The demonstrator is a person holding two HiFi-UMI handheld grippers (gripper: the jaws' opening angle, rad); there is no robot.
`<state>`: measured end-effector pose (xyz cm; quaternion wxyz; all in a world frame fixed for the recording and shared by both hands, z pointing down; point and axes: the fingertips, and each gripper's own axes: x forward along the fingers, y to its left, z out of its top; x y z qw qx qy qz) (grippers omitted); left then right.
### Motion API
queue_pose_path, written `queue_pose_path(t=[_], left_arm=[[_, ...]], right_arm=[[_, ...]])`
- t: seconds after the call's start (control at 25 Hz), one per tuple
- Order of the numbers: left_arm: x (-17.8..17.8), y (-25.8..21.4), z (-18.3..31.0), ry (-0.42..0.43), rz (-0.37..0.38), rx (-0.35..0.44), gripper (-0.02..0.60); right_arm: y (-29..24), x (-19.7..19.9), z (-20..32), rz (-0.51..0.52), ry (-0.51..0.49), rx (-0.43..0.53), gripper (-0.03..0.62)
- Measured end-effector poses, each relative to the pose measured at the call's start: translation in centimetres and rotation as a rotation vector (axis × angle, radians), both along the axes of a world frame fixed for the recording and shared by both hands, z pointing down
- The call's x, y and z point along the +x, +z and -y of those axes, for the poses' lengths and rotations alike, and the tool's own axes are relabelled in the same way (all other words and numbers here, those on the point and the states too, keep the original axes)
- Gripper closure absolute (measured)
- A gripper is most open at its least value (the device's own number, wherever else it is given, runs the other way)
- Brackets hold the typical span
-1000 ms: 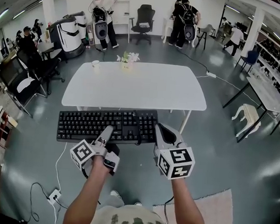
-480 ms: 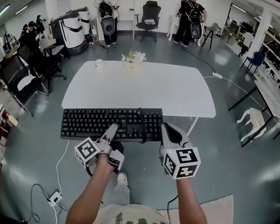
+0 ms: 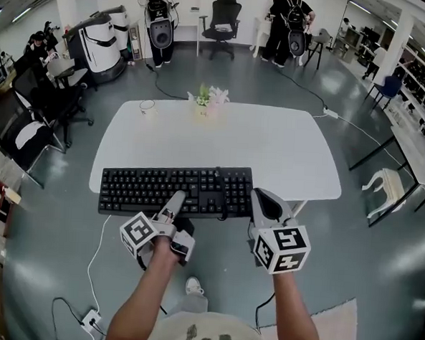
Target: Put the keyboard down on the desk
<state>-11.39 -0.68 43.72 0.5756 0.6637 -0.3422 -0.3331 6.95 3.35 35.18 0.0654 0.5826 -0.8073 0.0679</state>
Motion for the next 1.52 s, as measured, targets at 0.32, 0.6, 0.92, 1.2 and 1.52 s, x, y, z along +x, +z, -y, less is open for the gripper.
queue_pose_path(t=[0.32, 0.6, 0.92, 1.2, 1.52], left_arm=[[-2.7, 0.1, 6.1, 0.017, -0.016, -0.007, 0.486], [-3.9, 0.6, 8.9, 0.029, -0.014, -0.007, 0.486], [-4.9, 1.1, 11.2, 0.027, -0.015, -0.019, 0.486], [-4.9, 2.2, 13.6, 0.033, 0.0, -0.028, 0.486], [-1.2, 3.3, 18.1, 0.031, 0.02, -0.039, 0.486]], right_arm=[[-0.2, -2.3, 5.5, -0.01, 0.034, -0.016, 0.595], [0.3, -3.7, 8.6, -0.02, 0.042, -0.033, 0.595], [0.3, -4.7, 11.1, -0.019, 0.031, -0.026, 0.595], [1.3, -4.9, 13.7, -0.017, 0.028, -0.027, 0.595], [2.7, -1.6, 18.8, -0.002, 0.008, -0.029, 0.595]])
